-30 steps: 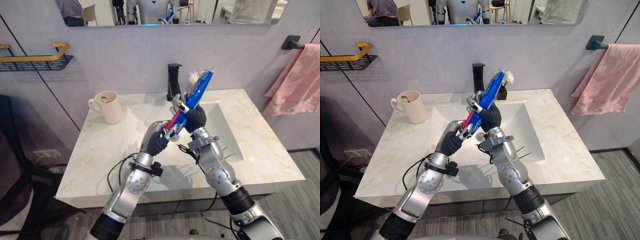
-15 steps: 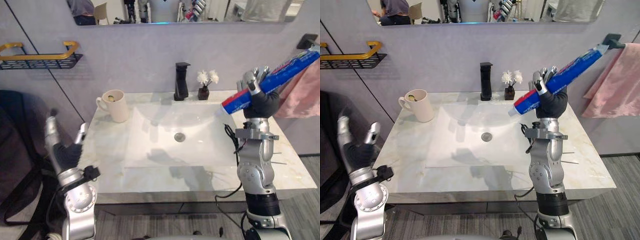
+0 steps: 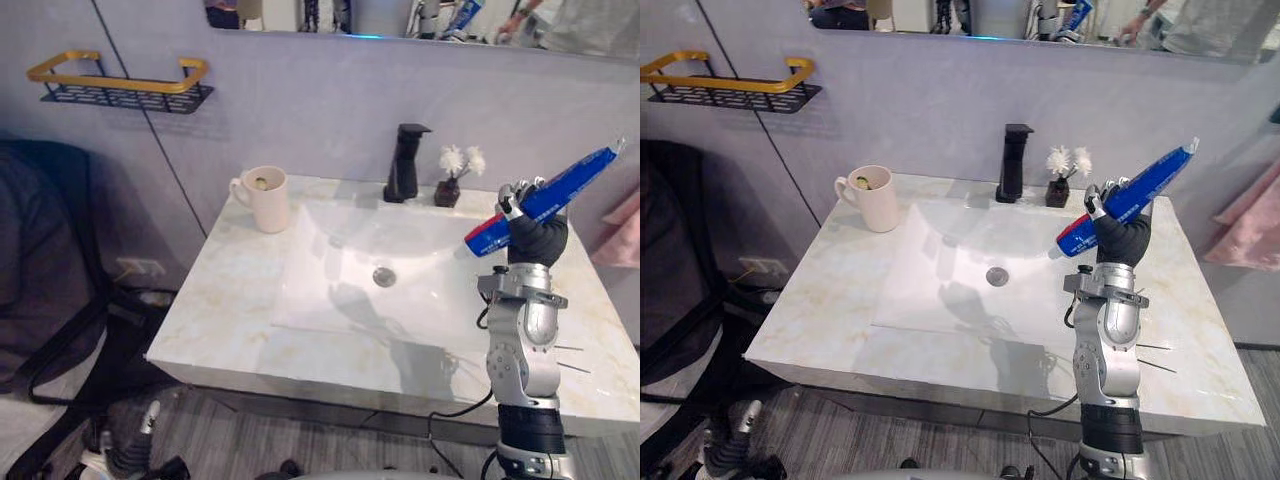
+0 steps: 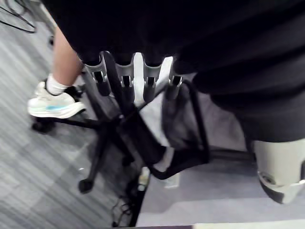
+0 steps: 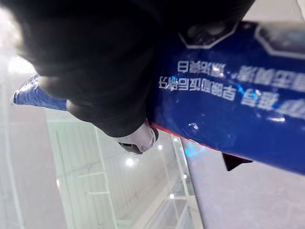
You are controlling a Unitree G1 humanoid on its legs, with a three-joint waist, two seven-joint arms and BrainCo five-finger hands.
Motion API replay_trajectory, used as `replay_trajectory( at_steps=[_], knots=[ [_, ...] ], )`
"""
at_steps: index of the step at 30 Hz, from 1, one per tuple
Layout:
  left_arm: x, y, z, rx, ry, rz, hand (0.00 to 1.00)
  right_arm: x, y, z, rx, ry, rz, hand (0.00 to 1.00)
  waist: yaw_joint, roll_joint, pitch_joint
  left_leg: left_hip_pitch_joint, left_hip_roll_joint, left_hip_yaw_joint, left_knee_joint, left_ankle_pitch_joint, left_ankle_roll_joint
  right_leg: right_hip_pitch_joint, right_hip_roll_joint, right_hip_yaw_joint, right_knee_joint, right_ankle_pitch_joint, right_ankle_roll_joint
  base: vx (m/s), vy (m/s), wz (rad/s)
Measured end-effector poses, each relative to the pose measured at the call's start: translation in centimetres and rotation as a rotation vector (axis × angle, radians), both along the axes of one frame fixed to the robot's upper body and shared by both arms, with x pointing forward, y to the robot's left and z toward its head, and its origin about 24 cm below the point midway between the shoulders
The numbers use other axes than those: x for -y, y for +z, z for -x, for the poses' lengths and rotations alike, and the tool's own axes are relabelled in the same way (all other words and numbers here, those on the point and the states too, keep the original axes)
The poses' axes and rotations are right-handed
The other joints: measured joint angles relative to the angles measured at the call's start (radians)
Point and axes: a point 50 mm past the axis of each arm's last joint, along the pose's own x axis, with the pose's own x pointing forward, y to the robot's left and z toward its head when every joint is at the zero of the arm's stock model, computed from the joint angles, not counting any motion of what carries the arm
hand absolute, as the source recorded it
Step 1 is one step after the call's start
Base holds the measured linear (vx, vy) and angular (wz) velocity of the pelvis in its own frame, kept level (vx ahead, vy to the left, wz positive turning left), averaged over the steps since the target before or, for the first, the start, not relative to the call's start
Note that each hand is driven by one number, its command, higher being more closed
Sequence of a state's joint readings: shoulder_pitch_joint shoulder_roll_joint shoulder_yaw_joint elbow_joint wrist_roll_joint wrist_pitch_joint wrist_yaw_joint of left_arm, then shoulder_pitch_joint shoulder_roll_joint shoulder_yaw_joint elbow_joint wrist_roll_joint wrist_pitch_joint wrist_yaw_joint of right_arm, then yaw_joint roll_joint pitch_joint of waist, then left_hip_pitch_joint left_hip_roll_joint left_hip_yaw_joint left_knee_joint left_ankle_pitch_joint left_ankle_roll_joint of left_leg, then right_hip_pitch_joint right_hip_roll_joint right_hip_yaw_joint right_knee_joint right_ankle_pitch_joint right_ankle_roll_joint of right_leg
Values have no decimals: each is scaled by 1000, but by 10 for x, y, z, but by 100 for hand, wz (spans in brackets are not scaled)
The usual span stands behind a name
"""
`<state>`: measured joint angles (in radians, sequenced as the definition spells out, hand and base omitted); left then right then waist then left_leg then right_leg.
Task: Organize washtable
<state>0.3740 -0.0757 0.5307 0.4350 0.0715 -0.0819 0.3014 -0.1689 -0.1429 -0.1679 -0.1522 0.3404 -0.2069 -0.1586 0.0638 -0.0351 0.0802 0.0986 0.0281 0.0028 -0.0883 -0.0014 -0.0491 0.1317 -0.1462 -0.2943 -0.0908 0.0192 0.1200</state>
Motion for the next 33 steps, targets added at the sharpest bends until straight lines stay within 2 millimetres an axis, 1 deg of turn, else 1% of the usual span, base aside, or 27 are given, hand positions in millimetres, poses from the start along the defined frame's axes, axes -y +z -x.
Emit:
replay_trajectory(
  at_steps=[1,2,3,4,6,8,10,12,13,14,15,16,17,19,21,22,23,25,27,28,32,33],
  knots=[
    [3,-2,-1,-7,-15,14,0,0,0,-1,-2,-5,0,100,4,-3,2,-2,-1,-4,0,0,0,0,-1,-5,0,0,1,6,-2,20],
    [10,-8,-1,-25,-52,47,0,-1,2,-7,-6,-18,13,100,8,-7,4,-7,-1,-10,4,1,1,0,-2,-9,0,-2,2,0,-9,20],
    [18,-15,0,-52,-101,87,0,-3,8,-16,-1,-24,20,100,7,-10,7,-21,-2,-19,17,0,1,-2,-5,-15,0,-1,2,-10,-11,20],
    [23,-17,-2,-62,-126,102,0,-3,11,-20,5,-26,22,100,7,-13,9,-28,-2,-24,21,0,1,-5,-6,-20,0,-1,2,-23,-13,21],
    [39,-24,-4,-89,-223,158,0,-7,32,-38,42,-30,53,100,16,-21,18,-52,-5,-33,36,0,1,-16,-6,-35,2,-1,2,-43,-5,16],
    [47,-28,-5,-103,-265,181,0,-9,46,-47,70,-32,72,100,37,-21,25,-53,-5,-35,37,0,1,-16,-4,-35,2,-1,2,-40,-5,8],
    [48,-28,-7,-105,-306,185,0,-9,72,-60,120,-52,105,100,61,-18,37,-65,-5,-51,46,0,1,-16,-2,-47,2,-1,2,-49,-16,19],
    [46,-29,-6,-121,-331,182,0,-10,105,-70,190,-78,137,100,68,-17,54,-89,-5,-76,56,0,1,-22,-1,-64,2,-1,2,-59,-20,29],
    [46,-31,-4,-131,-331,185,0,-9,121,-73,222,-98,149,100,87,-16,56,-103,-5,-80,58,1,-1,-35,1,-68,3,-1,2,-46,-13,20],
    [47,-31,-4,-133,-332,187,0,-8,128,-74,236,-107,151,100,94,-17,64,-105,-5,-84,60,2,-1,-34,1,-73,3,-1,2,-28,-12,14],
    [46,-32,-2,-142,-336,187,0,-6,140,-76,259,-120,152,100,112,-17,73,-110,-6,-92,63,2,-1,-32,2,-88,3,-1,2,-5,-13,17],
    [46,-32,-2,-146,-338,187,0,-6,146,-76,271,-129,151,100,117,-17,74,-118,-7,-99,68,2,-2,-34,2,-94,1,-1,2,-1,-18,37],
    [45,-33,-1,-151,-339,188,0,-8,160,-79,292,-137,160,100,118,-16,80,-134,-11,-121,73,6,-2,-34,1,-117,-1,-1,2,15,-15,40],
    [45,-33,-2,-148,-341,186,0,-11,172,-81,311,-140,168,100,125,-17,95,-141,-10,-134,75,8,-2,-34,2,-124,-1,-1,2,14,-11,30],
    [45,-32,-7,-140,-357,181,0,-12,187,-82,335,-152,173,100,148,-18,109,-170,-11,-147,89,8,-2,-45,2,-147,-1,-1,2,-3,-8,21],
    [46,-31,-9,-138,-367,178,0,-12,190,-84,336,-156,172,100,153,-18,110,-176,-11,-150,91,8,-2,-49,1,-148,-1,-1,2,5,-3,16],
    [46,-31,-13,-130,-377,174,0,-14,194,-87,331,-160,167,100,169,-19,123,-181,-12,-153,96,8,-2,-50,1,-151,-1,-1,2,7,1,10],
    [46,-30,-17,-116,-385,170,0,-19,198,-91,322,-153,179,100,174,-19,135,-192,-13,-166,103,8,-2,-51,2,-168,-1,-1,2,1,-2,18],
    [46,-29,-21,-105,-395,164,0,-28,202,-94,316,-127,205,100,185,-19,154,-197,-13,-170,105,8,-2,-53,3,-171,-1,-1,2,-6,2,10],
    [46,-28,-22,-100,-397,163,0,-31,203,-95,319,-117,207,100,199,-19,155,-210,-13,-170,108,8,-2,-65,3,-174,-1,-1,2,0,0,0],
    [46,-27,-25,-84,-397,162,0,-38,209,-94,335,-97,218,100,202,-17,181,-240,-17,-195,124,8,-3,-71,3,-203,-2,-1,2,-11,1,19],
    [46,-27,-25,-84,-399,162,0,-39,209,-94,333,-92,222,100,210,-17,181,-247,-18,-199,125,9,-3,-76,3,-207,-2,-1,2,-1,6,12]
  ],
)
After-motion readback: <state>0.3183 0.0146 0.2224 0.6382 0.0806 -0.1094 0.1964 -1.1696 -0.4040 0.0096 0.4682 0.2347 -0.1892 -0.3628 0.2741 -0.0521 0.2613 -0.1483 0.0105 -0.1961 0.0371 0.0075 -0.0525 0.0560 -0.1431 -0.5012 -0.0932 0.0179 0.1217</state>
